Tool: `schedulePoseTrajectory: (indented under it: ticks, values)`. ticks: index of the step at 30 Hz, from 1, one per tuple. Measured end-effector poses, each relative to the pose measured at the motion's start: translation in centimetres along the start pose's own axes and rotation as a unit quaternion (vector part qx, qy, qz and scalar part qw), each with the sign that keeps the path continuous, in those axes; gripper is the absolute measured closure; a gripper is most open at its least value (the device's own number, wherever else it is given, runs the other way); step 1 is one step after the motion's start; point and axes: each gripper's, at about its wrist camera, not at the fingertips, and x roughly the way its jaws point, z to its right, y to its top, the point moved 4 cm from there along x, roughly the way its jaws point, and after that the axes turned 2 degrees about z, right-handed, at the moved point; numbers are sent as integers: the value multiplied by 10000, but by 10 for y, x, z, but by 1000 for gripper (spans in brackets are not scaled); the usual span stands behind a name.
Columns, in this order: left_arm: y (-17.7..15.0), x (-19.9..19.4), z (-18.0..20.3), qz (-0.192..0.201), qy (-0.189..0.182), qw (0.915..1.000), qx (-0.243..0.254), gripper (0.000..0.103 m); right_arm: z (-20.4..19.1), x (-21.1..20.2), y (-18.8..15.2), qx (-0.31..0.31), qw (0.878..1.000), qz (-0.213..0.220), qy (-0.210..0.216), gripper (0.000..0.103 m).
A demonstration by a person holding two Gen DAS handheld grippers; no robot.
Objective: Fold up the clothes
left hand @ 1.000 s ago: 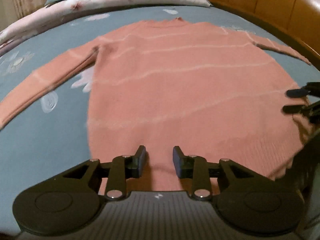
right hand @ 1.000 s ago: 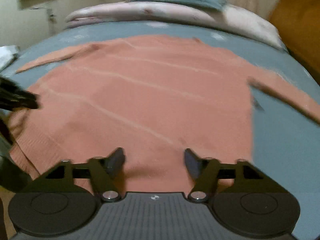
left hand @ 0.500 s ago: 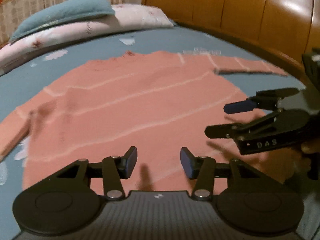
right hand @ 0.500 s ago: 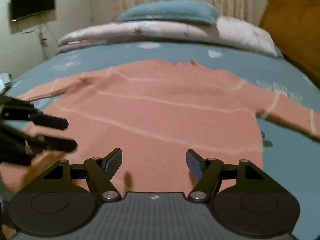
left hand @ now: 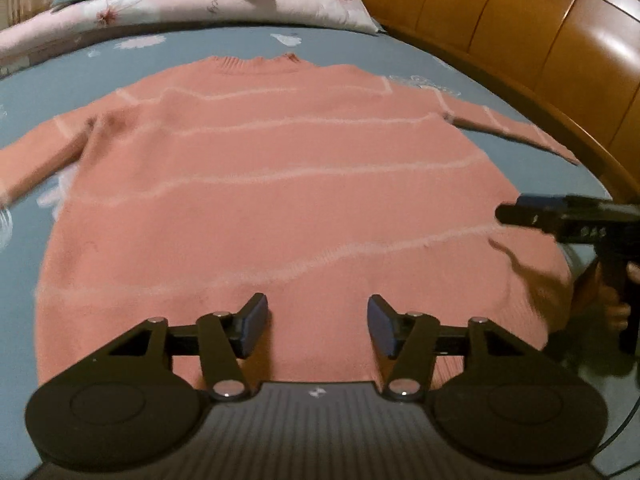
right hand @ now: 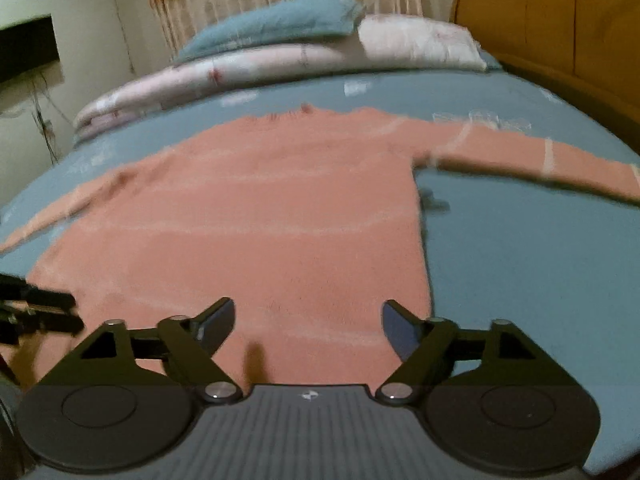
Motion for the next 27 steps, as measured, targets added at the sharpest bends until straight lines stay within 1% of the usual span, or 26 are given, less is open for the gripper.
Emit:
schedulePoseTrajectory:
  ticks: [1,2,4,5,7,11,12,13,15,16,18,19,20,21,22,23,24,25,26,27]
  values:
    - [10,1,-3,104,57,9999,20,37,-2,2,11,-59,9998,166,36,4]
    - [22,3,-7,216,113,9997,-14,33,-4,7,22,-120,9994,308,75,0]
    - [43,9,-18,410,225,9988,-135,30,-8,24,47,-219,9985,476,159,0]
    - [54,14,-26,482,268,9982,-237,29,-9,36,58,-226,9985,456,197,0]
    - [72,23,-47,564,272,9964,-565,28,-9,65,74,-161,9991,272,299,0]
    - [100,45,-97,723,357,9892,-1221,28,-10,109,63,60,9989,-60,467,0]
    - [105,54,-109,732,282,9870,-1404,28,-11,117,55,65,9985,-214,501,0]
    - [109,64,-121,722,143,9843,-1602,28,-13,124,50,-37,9984,-326,450,0]
    - [116,84,-143,700,-136,9773,-1993,27,-27,126,47,-672,9970,-301,244,0]
    - [119,94,-155,688,-275,9730,-2187,26,-32,128,46,-895,9953,-325,172,0]
    - [117,115,-172,628,-384,9642,-2546,26,-36,131,42,-1099,9933,-353,75,0]
    - [116,121,-179,660,-145,9650,-2535,26,-36,131,43,-1113,9931,-351,82,0]
    - [115,125,-185,731,255,9674,-2412,29,-34,131,43,-1071,9936,-344,112,0]
    - [114,128,-191,759,487,9693,-2288,37,-32,131,44,-1002,9943,-340,145,0]
    - [112,128,-195,802,458,9703,-2236,36,-30,130,44,-956,9947,-331,166,0]
    - [112,128,-198,817,392,9699,-2261,37,-30,130,44,-948,9948,-323,165,0]
    - [116,126,-200,783,459,9693,-2284,41,-30,131,45,-963,9947,-323,154,0]
    - [121,124,-201,738,585,9688,-2293,41,-31,131,45,-979,9946,-326,145,0]
    - [126,119,-200,789,906,9701,-2107,40,-31,132,45,-984,9945,-329,143,0]
    - [130,113,-199,882,1425,9688,-1824,34,-31,133,46,-989,9944,-333,141,0]
